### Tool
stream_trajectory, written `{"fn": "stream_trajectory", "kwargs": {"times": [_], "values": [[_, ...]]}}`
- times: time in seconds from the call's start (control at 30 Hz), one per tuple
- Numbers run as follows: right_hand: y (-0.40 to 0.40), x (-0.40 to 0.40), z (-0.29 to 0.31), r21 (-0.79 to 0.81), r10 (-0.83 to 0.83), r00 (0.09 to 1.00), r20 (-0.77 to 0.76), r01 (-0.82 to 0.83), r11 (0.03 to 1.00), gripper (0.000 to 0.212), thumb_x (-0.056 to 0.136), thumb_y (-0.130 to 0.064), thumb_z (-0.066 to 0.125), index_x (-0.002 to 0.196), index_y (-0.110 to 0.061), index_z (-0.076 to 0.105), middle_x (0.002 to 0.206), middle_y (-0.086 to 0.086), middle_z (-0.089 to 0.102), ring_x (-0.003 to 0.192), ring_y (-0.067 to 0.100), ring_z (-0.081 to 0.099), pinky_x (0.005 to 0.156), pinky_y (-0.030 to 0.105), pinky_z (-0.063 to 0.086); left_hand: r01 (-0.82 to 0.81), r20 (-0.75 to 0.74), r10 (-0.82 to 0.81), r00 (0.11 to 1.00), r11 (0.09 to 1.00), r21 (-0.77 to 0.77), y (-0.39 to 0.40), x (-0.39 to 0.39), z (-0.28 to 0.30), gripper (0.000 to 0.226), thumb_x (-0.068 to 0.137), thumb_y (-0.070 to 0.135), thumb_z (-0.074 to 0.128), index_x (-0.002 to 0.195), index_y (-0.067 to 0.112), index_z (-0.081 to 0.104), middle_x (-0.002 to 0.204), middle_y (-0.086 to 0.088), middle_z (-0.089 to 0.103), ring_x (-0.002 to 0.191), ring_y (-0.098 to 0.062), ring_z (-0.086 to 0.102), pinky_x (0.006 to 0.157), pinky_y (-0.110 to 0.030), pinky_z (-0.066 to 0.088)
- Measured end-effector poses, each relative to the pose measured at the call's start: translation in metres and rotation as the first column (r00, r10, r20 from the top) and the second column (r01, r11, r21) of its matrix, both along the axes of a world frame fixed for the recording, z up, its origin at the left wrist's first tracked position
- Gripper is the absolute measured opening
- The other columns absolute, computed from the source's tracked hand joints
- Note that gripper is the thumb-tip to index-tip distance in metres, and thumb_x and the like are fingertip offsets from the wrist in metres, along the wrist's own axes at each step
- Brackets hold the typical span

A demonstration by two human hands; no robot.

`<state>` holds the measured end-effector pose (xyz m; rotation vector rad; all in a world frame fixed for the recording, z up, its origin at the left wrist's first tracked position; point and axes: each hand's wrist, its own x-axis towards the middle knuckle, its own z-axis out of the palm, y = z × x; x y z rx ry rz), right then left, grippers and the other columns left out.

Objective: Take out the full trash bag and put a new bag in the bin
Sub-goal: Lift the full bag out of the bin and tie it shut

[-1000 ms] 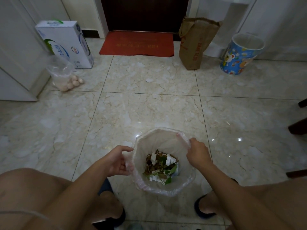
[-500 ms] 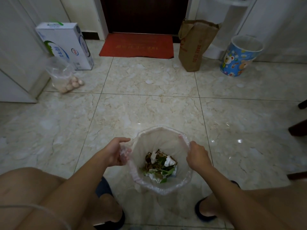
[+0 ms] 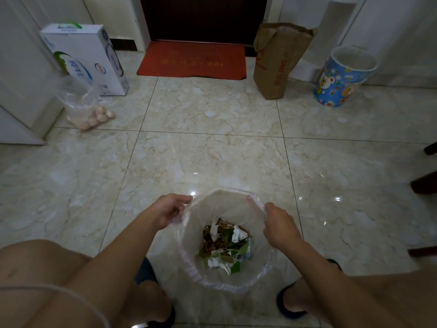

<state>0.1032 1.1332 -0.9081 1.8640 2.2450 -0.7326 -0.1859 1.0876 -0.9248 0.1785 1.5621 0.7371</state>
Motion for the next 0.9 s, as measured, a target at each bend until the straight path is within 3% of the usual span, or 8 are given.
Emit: {"fn": "stream_trajectory", "kwargs": {"times": [0.13, 0.23, 0.37, 0.5, 0.63, 0.73, 0.83, 0.9], "values": [[0.002, 0.001, 0.000, -0.011, 0.010, 1.000, 0.007, -0.010, 1.000, 0.025, 0.088, -0.005, 0.056, 0.112, -0.011, 0.050, 0.105, 0.009, 0.062, 0.076, 0.022, 0.048, 0.065, 0.028, 0.038, 0.130, -0.174, -0.121, 0.977, 0.991, 0.040, 0.017, 0.002, 0.010, 0.011, 0.082, 0.011, 0.071, 0.078, 0.004, 0.065, 0.050, -0.003, 0.051, 0.048, -0.016, 0.045, 0.052, -0.028, 0.038], [0.004, 0.003, 0.000, -0.016, 0.031, 1.000, 0.007, -0.031, 0.999, 0.022, 0.087, -0.003, 0.054, 0.108, -0.011, 0.050, 0.100, 0.008, 0.061, 0.074, 0.022, 0.049, 0.064, 0.029, 0.039, 0.198, -0.109, -0.191, 0.976, 0.978, 0.062, 0.024, 0.003, 0.026, 0.015, 0.082, 0.010, 0.060, 0.067, 0.011, 0.055, 0.057, -0.006, 0.060, 0.049, -0.018, 0.051, 0.060, -0.029, 0.038], [0.004, 0.002, 0.000, -0.010, 0.095, 0.995, -0.016, -0.095, 0.995, 0.023, 0.087, -0.003, 0.055, 0.107, -0.013, 0.050, 0.100, 0.006, 0.060, 0.076, 0.022, 0.052, 0.063, 0.030, 0.040, 0.273, -0.041, -0.270, 0.962, 0.958, 0.083, 0.025, 0.010, 0.038, 0.016, 0.080, 0.012, 0.055, 0.066, 0.014, 0.047, 0.057, -0.009, 0.056, 0.045, -0.019, 0.047, 0.053, -0.027, 0.036], [0.001, -0.005, -0.001, -0.017, 0.165, 0.985, -0.046, -0.166, 0.986, 0.028, 0.087, -0.004, 0.057, 0.112, -0.014, 0.050, 0.105, 0.006, 0.061, 0.087, 0.025, 0.060, 0.070, 0.032, 0.047, 0.313, -0.188, -0.313, 0.931, 0.949, -0.027, 0.026, 0.018, 0.034, 0.027, 0.084, 0.024, 0.067, 0.097, 0.001, 0.062, 0.053, -0.009, 0.057, 0.040, -0.017, 0.047, 0.048, -0.023, 0.037], [-0.002, -0.009, -0.002, -0.017, 0.204, 0.978, -0.043, -0.205, 0.979, 0.028, 0.087, -0.004, 0.056, 0.112, -0.013, 0.049, 0.107, 0.008, 0.060, 0.091, 0.027, 0.059, 0.068, 0.031, 0.040, 0.304, -0.516, -0.313, 0.797, 0.947, -0.105, 0.027, 0.016, 0.023, 0.036, 0.073, 0.030, 0.080, 0.068, -0.001, 0.062, 0.057, -0.014, 0.064, 0.036, -0.016, 0.050, 0.048, -0.025, 0.038], [-0.002, -0.009, -0.002, -0.014, 0.210, 0.977, -0.048, -0.211, 0.977, 0.027, 0.087, -0.003, 0.054, 0.111, -0.013, 0.048, 0.106, 0.008, 0.059, 0.087, 0.026, 0.057, 0.066, 0.030, 0.037, 0.294, -0.604, -0.318, 0.731, 0.945, -0.142, 0.027, 0.011, 0.015, 0.049, 0.066, 0.046, 0.082, 0.075, 0.003, 0.061, 0.073, -0.011, 0.063, 0.059, -0.021, 0.059, 0.058, -0.029, 0.043], [-0.002, -0.010, -0.002, -0.009, 0.205, 0.977, -0.054, -0.206, 0.979, 0.028, 0.087, -0.002, 0.054, 0.111, -0.013, 0.049, 0.104, 0.007, 0.059, 0.087, 0.026, 0.058, 0.066, 0.030, 0.038, 0.311, -0.483, -0.318, 0.816, 0.945, -0.098, 0.026, 0.018, 0.014, 0.070, 0.067, 0.055, 0.079, 0.109, 0.001, 0.061, 0.104, -0.010, 0.061, 0.098, -0.030, 0.063, 0.076, -0.036, 0.049], [-0.002, -0.010, -0.002, -0.010, 0.204, 0.977, -0.055, -0.205, 0.979, 0.028, 0.086, -0.001, 0.054, 0.111, -0.013, 0.049, 0.102, 0.007, 0.058, 0.083, 0.024, 0.055, 0.066, 0.030, 0.038, 0.388, -0.470, -0.370, 0.801, 0.920, -0.062, 0.027, 0.022, 0.012, 0.058, 0.065, 0.051, 0.082, 0.095, 0.003, 0.068, 0.095, -0.010, 0.067, 0.088, -0.025, 0.065, 0.074, -0.035, 0.050]]}}
